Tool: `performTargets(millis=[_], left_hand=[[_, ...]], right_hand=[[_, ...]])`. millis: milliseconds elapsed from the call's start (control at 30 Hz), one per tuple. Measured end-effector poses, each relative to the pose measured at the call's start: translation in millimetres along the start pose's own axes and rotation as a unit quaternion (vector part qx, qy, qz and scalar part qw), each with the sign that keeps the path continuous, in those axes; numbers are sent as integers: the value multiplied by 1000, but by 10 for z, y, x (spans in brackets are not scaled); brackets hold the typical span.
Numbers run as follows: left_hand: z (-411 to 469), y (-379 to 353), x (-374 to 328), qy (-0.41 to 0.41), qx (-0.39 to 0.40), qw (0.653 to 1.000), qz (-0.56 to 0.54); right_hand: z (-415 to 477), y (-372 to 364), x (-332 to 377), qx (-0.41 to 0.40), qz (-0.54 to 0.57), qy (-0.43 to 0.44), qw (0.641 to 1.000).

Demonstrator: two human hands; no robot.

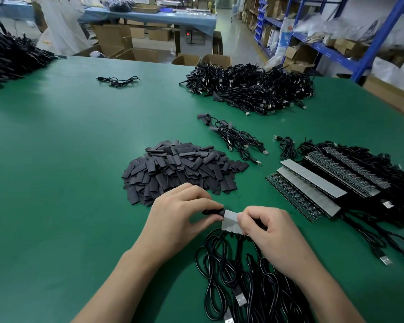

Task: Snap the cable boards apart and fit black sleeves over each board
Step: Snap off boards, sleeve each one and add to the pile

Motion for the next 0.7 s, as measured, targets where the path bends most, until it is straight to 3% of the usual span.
performTargets(millis=[367,700], left_hand=[[4,-4,79,36,13,995,-87],[7,-2,43,22,8,998,-63]], right_hand=[[2,35,-55,-1,27,-13,1000],[9,-11,-91,20,30,-26,999]])
Point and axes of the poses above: each hand's wrist, its own z-axis towards the middle knuckle, its own y-axis out of the back of the hand, x = y × z, the point moved 9 cm from there along z, towards the middle knuckle, and after that the axes turned 7 degrees about x, right-handed, at the moved point
